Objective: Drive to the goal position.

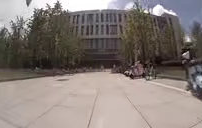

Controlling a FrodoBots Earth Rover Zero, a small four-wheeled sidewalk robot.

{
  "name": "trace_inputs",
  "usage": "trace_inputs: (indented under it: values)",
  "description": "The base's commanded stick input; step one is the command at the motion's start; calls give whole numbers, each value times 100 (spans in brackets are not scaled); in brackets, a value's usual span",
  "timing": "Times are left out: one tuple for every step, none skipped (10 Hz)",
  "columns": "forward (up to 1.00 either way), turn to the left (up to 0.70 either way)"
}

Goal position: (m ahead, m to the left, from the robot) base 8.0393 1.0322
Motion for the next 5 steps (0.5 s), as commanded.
trace_inputs:
  values:
    - [70, 3]
    - [70, 3]
    - [70, 3]
    - [70, 3]
    - [70, 3]
